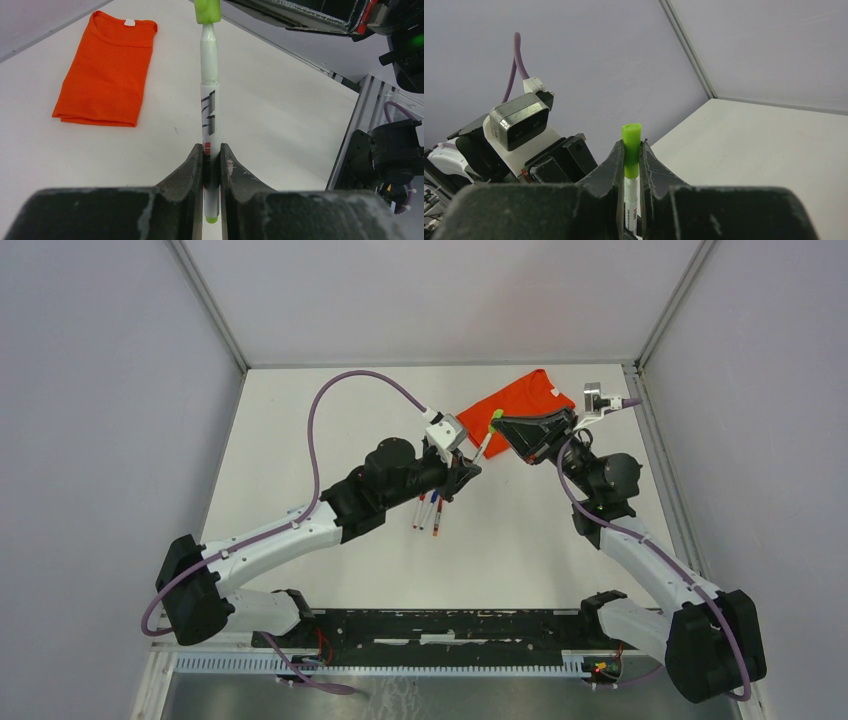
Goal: Insert the pens into the pen caps
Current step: Insert the pen cap onto the pen.
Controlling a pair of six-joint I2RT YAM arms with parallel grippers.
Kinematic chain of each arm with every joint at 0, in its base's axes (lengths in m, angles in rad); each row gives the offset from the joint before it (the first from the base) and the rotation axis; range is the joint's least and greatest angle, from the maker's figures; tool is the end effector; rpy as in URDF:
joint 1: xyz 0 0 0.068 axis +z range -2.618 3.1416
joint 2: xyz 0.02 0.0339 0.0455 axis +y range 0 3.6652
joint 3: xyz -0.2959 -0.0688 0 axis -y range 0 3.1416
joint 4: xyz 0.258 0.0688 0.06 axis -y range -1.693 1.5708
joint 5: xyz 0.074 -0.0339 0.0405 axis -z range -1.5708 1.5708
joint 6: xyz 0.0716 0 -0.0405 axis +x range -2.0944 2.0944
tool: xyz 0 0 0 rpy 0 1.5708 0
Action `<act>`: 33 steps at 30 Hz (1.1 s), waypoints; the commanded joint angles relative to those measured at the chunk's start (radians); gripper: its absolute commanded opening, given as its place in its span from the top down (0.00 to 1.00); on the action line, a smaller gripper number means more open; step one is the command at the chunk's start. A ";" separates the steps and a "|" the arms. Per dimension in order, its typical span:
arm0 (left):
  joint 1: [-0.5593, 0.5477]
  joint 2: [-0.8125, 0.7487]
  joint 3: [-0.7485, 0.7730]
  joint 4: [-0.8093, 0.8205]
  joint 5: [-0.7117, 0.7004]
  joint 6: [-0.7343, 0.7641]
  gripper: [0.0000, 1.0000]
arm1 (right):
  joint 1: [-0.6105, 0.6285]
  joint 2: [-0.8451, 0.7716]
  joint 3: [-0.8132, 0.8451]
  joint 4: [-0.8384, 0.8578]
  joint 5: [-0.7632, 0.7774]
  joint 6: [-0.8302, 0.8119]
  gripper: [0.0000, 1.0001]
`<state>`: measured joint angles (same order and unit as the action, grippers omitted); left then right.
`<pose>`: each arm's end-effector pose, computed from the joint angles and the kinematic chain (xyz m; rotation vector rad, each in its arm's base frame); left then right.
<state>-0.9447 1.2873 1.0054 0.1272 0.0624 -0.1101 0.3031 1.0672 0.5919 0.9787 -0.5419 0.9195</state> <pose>0.1988 -0.2826 0.3610 0.7724 1.6237 -0.8229 0.2301 0.1106 0.3732 -0.1642 1.2442 1.3615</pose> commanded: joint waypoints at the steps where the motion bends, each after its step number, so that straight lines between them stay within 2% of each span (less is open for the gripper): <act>1: -0.008 -0.019 0.002 0.021 0.002 0.044 0.98 | 0.011 0.006 0.025 0.041 -0.032 -0.005 1.00; 11: -0.008 -0.037 -0.012 0.040 -0.047 0.028 0.98 | 0.055 0.003 -0.030 0.035 -0.003 -0.008 1.00; 19: -0.008 -0.067 -0.035 0.067 -0.120 0.008 0.98 | 0.157 0.030 -0.075 0.058 0.104 -0.050 1.00; 24: -0.008 -0.083 -0.046 0.075 -0.168 0.005 0.98 | 0.213 0.056 -0.079 0.049 0.115 -0.094 1.00; 27: -0.008 -0.091 -0.052 0.081 -0.188 0.004 0.98 | 0.233 0.065 -0.086 0.049 0.109 -0.118 0.96; 33: -0.009 -0.098 -0.057 0.084 -0.212 0.008 0.98 | 0.234 0.032 -0.080 0.019 0.108 -0.181 0.77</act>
<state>-0.9524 1.2228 0.9371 0.1005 -0.0906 -0.1108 0.5110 1.1236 0.5198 1.0229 -0.3607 0.7956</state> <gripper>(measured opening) 0.194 0.179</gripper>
